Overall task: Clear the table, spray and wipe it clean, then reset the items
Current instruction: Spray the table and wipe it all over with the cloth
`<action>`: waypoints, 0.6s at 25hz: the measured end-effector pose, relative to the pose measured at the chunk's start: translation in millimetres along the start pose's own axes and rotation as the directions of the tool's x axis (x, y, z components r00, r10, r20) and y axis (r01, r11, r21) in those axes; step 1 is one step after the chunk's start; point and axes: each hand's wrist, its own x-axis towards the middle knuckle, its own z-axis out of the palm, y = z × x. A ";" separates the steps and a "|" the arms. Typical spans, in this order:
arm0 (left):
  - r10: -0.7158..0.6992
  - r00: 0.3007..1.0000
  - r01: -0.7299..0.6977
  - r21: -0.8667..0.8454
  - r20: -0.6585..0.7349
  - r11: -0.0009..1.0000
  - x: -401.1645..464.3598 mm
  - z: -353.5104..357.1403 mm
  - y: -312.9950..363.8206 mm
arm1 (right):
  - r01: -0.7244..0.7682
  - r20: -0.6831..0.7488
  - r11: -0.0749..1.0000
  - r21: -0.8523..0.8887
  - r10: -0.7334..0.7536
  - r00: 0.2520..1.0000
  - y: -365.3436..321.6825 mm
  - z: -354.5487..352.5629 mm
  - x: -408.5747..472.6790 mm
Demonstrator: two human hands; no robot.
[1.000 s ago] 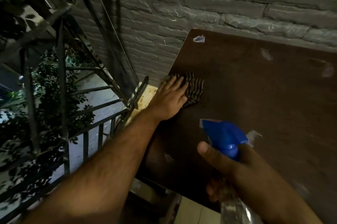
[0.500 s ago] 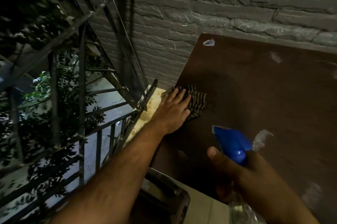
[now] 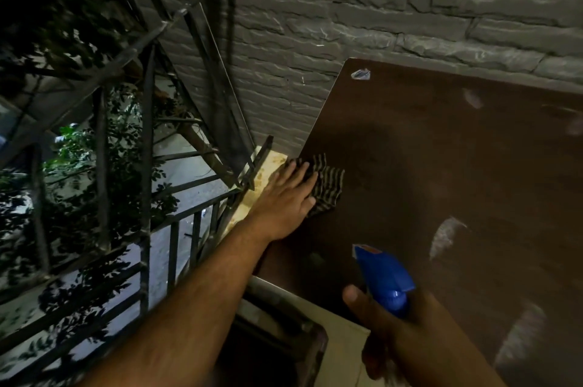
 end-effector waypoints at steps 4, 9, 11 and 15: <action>0.070 0.997 -0.069 0.006 -0.023 0.998 -32.7 11.2 -1.6 | -0.050 0.032 0.995 -0.091 0.053 0.998 11.8 5.6 -1.9; 0.090 0.996 -0.080 -0.280 0.023 0.957 -50.5 11.4 -15.7 | -0.007 0.096 0.966 -0.258 0.032 0.995 35.6 32.7 3.4; 0.100 0.994 -0.084 -0.321 0.034 0.944 -44.3 11.9 -17.5 | 0.015 0.135 0.954 -0.301 0.027 0.991 36.2 39.5 5.6; 0.103 0.993 -0.070 -0.402 0.061 0.913 -41.5 11.5 -25.0 | 0.024 0.182 0.928 -0.372 0.047 0.982 25.3 42.6 0.2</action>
